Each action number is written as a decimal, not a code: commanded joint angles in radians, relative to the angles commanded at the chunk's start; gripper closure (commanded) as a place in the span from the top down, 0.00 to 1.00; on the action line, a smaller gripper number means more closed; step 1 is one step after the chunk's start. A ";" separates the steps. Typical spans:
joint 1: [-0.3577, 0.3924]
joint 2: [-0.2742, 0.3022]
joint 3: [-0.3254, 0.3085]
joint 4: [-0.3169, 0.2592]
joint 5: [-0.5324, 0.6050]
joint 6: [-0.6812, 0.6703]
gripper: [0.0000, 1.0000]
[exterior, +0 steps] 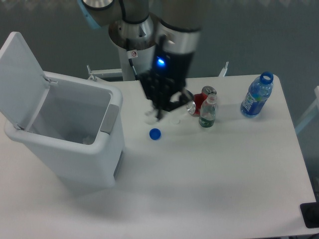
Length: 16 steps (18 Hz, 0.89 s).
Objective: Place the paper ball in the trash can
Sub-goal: 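Carry the held paper ball over the open white trash can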
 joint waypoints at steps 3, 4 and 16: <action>-0.075 0.031 -0.034 0.016 0.005 -0.003 0.12; -0.100 0.038 -0.043 0.014 0.006 -0.003 0.17; -0.169 0.034 -0.055 0.054 0.000 -0.092 1.00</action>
